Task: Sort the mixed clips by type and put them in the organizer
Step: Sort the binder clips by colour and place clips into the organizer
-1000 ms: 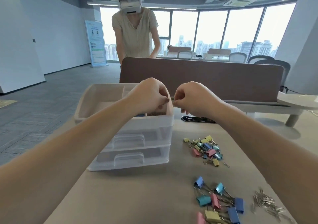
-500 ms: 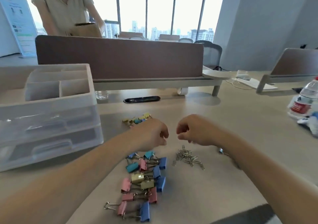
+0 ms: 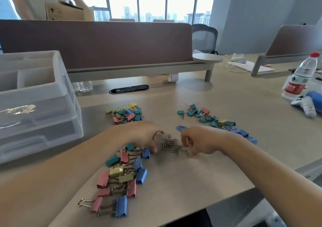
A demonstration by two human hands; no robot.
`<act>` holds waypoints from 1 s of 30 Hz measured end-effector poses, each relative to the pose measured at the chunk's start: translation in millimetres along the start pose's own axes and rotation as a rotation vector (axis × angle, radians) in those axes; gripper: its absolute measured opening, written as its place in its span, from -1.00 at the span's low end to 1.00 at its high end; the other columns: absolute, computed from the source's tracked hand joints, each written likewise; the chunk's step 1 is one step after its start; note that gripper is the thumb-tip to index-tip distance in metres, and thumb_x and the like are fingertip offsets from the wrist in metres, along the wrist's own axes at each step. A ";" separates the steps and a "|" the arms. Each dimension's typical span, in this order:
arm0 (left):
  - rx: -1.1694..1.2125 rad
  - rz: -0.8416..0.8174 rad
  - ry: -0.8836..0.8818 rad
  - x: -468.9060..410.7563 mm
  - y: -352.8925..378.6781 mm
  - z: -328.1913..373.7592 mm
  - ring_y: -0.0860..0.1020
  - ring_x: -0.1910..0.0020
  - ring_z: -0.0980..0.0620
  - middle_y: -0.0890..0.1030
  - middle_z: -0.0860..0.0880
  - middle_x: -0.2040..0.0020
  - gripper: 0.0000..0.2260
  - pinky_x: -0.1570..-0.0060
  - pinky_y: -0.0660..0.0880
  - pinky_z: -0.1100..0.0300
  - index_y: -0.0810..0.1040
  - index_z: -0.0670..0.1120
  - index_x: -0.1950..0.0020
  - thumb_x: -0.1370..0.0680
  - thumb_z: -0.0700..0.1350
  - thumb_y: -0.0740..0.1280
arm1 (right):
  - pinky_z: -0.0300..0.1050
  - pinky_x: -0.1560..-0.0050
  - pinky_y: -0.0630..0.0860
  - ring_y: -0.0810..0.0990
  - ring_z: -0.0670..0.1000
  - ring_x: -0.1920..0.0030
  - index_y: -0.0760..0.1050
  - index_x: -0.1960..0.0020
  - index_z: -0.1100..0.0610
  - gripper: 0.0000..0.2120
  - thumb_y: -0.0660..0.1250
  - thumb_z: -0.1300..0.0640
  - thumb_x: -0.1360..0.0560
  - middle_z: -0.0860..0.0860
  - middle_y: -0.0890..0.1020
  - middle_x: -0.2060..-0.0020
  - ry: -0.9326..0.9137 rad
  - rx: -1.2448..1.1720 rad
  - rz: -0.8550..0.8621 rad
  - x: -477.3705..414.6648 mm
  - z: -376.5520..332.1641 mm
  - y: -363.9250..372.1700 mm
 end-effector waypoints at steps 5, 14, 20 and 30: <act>-0.057 -0.021 0.002 -8.0 0.8 6.4 0.40 0.06 0.05 0.43 0.06 0.04 -0.35 0.02 0.34 0.15 0.31 0.01 -0.49 -0.46 0.05 0.48 | -0.17 0.22 0.42 0.46 -0.10 0.22 0.52 -0.07 0.01 -0.73 0.50 0.03 -0.43 -0.16 0.48 0.23 -0.054 -0.056 0.057 -8.9 -2.4 2.6; -0.032 0.072 -0.006 -17.3 2.7 9.9 0.47 -0.01 0.03 0.51 0.05 -0.05 -0.45 -0.01 0.45 0.12 0.41 0.01 -0.38 -0.45 0.08 0.49 | -0.23 0.30 0.37 0.47 -0.07 0.19 0.51 -0.02 0.02 -0.70 0.53 -0.03 -0.39 -0.13 0.50 0.16 -0.055 -0.128 0.165 -22.5 -5.7 -4.6; -0.017 0.162 0.004 -23.9 2.6 7.9 0.51 -0.03 0.04 0.56 0.06 -0.08 -0.55 -0.01 0.48 0.14 0.49 -0.01 -0.30 -0.47 0.08 0.47 | -0.20 0.22 0.46 0.56 -0.06 0.15 0.51 -0.17 0.08 -0.51 0.56 -0.09 -0.36 -0.05 0.63 0.05 0.009 -0.115 0.117 -23.2 -0.7 -6.9; 0.039 0.134 0.036 -28.7 1.7 13.2 0.49 0.02 0.04 0.59 0.02 -0.13 -0.57 0.08 0.37 0.17 0.51 0.00 -0.32 -0.48 0.01 0.47 | -0.06 0.03 0.54 0.61 0.09 0.02 0.51 -0.29 0.17 -0.35 0.51 -0.20 -0.35 0.06 0.63 -0.03 -0.001 0.072 0.065 -21.5 -20.4 -1.4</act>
Point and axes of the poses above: each hand's wrist, its own x-axis away from the middle knuckle, its own y-axis out of the palm, z = x × y, the point moved 6 cm from there along -x, towards the middle knuckle
